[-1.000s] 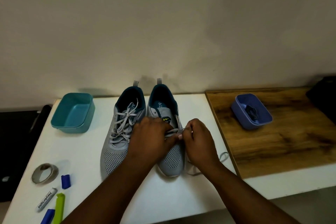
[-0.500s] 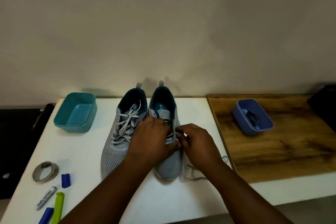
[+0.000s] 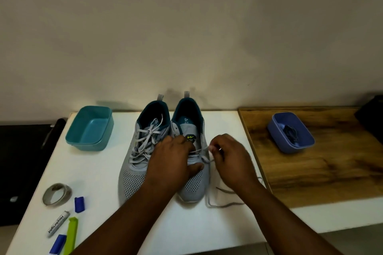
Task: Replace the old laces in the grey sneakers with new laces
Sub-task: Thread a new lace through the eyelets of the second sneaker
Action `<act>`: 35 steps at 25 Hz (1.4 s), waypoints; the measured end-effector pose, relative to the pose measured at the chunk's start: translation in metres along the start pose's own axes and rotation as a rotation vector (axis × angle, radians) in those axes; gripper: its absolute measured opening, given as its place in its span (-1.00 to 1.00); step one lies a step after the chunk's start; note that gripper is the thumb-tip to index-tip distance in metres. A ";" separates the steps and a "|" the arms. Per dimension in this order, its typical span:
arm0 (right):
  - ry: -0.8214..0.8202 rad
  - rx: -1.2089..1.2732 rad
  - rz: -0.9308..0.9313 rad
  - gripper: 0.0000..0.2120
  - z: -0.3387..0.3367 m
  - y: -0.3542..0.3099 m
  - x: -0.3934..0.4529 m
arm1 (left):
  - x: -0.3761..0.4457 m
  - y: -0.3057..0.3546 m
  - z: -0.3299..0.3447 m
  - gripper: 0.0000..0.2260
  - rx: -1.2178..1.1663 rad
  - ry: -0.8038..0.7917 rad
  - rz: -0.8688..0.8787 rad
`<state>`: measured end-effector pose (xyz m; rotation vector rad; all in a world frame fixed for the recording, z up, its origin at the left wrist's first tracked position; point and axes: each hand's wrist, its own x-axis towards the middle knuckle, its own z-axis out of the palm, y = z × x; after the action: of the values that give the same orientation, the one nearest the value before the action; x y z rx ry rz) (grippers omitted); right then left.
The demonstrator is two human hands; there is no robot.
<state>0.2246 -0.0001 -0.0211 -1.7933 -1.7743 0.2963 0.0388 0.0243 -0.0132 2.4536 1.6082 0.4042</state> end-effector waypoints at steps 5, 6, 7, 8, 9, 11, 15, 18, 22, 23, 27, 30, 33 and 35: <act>0.586 0.363 0.844 -0.89 -0.071 0.058 0.015 | -0.001 0.003 0.003 -0.49 0.055 -0.003 -0.019; 0.518 0.261 0.847 -0.79 -0.065 0.055 0.012 | -0.001 0.003 0.003 -0.49 0.046 -0.001 -0.014; 0.426 0.166 0.721 -0.63 -0.050 0.046 0.007 | 0.000 0.003 0.003 -0.49 0.037 0.001 -0.009; 0.308 0.101 0.519 -0.53 -0.030 0.032 0.002 | 0.001 0.003 0.003 -0.50 0.028 0.002 -0.006; 0.170 0.034 0.277 -0.54 -0.013 0.019 0.000 | 0.002 0.004 0.003 -0.52 0.023 0.005 -0.004; -0.066 -0.047 -0.027 -0.74 0.008 -0.006 0.000 | 0.002 0.004 0.003 -0.55 0.028 0.023 -0.008; -0.140 -0.043 -0.043 -0.92 0.013 -0.010 0.000 | -0.001 -0.003 0.004 -0.48 0.045 0.010 0.012; 0.048 -0.158 0.027 -0.87 -0.012 0.017 0.010 | -0.003 -0.004 0.003 -0.43 0.079 -0.002 -0.006; 0.282 -0.063 0.224 -0.80 -0.048 0.044 0.014 | -0.004 -0.004 0.005 -0.41 0.069 0.007 -0.018; 0.304 -0.042 0.255 -0.81 -0.048 0.044 0.014 | -0.004 -0.004 0.005 -0.40 0.059 0.010 -0.019; 0.524 0.126 0.548 -0.83 -0.056 0.045 0.025 | -0.006 -0.002 0.005 -0.41 0.055 -0.007 -0.023; 0.064 0.029 0.218 -0.64 -0.024 0.012 0.012 | -0.005 -0.001 0.005 -0.42 0.049 0.008 -0.015; -0.210 -0.065 -0.049 -0.88 0.014 -0.008 0.001 | -0.003 0.000 0.005 -0.43 0.089 0.000 -0.016; -0.127 -0.085 -0.057 -0.93 0.010 0.001 0.009 | -0.003 0.000 0.006 -0.43 0.085 0.001 0.001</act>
<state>0.2210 0.0107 -0.0277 -1.8143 -1.9499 0.3218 0.0390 0.0214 -0.0194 2.5156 1.6577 0.3442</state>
